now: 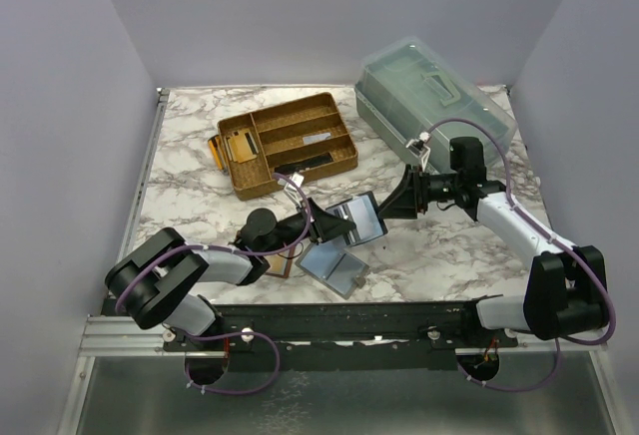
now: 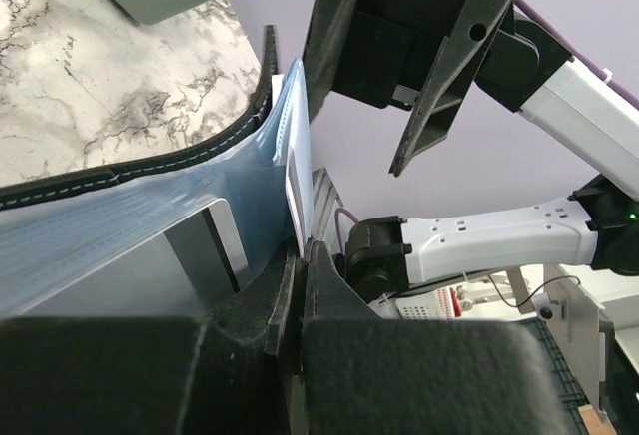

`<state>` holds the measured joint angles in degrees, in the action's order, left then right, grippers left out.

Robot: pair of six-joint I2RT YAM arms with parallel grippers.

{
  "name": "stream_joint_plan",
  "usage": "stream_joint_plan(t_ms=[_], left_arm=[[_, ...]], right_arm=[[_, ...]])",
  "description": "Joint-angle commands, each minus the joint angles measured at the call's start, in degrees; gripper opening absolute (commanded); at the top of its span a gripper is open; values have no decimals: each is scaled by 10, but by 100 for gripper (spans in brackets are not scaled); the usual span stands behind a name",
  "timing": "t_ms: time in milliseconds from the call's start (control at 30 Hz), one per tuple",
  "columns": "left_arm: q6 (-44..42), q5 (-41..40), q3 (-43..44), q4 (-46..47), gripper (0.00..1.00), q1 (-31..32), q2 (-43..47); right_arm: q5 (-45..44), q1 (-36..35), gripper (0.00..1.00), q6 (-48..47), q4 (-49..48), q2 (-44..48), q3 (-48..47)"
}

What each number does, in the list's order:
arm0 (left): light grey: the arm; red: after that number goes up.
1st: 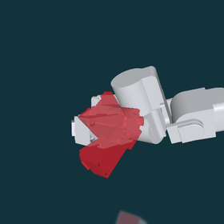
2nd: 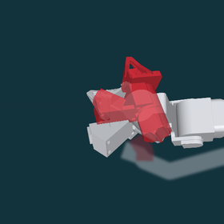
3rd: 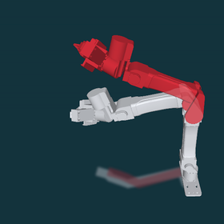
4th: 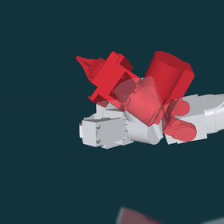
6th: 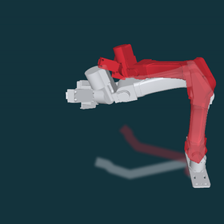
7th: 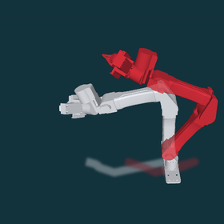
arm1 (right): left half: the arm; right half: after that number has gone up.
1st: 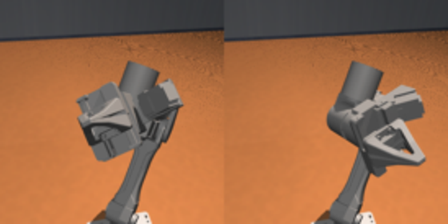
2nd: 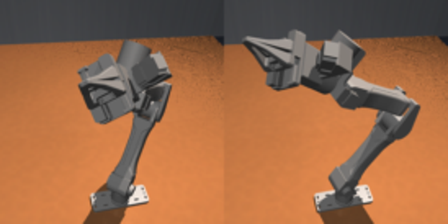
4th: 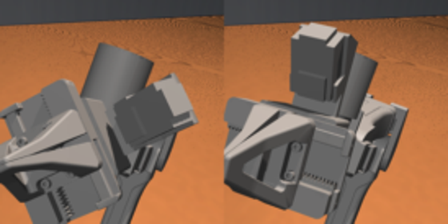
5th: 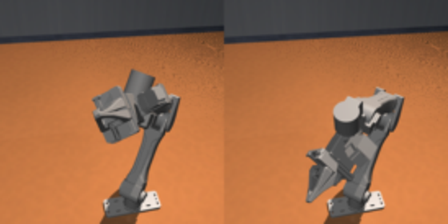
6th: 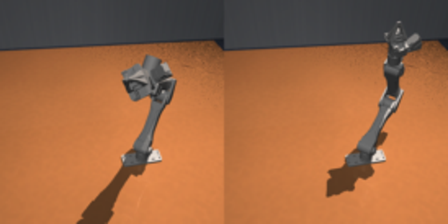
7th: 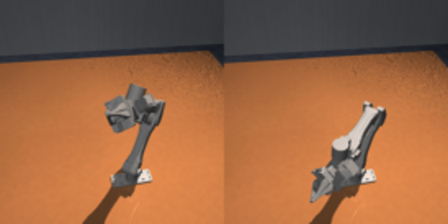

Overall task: Take the credit cards out of the card holder
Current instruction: Remove the credit card from the card holder.

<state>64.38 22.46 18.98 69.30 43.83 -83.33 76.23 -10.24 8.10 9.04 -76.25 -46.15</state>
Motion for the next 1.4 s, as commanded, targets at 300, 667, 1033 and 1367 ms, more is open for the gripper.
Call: stream_joint_plan(t_ms=[300,667,1033,1367], left_arm=[[-21,12,5,25,0,-4,24],[-17,42,36,29,0,-4,7],[-13,52,48,41,0,-4,-2],[-7,61,50,50,0,-3,1]], right_arm=[[-58,25,66,-56,55,20,-28],[-5,27,86,-21,14,-2,-1],[7,27,89,0,-6,-6,8],[-13,27,90,21,-28,-5,10]])
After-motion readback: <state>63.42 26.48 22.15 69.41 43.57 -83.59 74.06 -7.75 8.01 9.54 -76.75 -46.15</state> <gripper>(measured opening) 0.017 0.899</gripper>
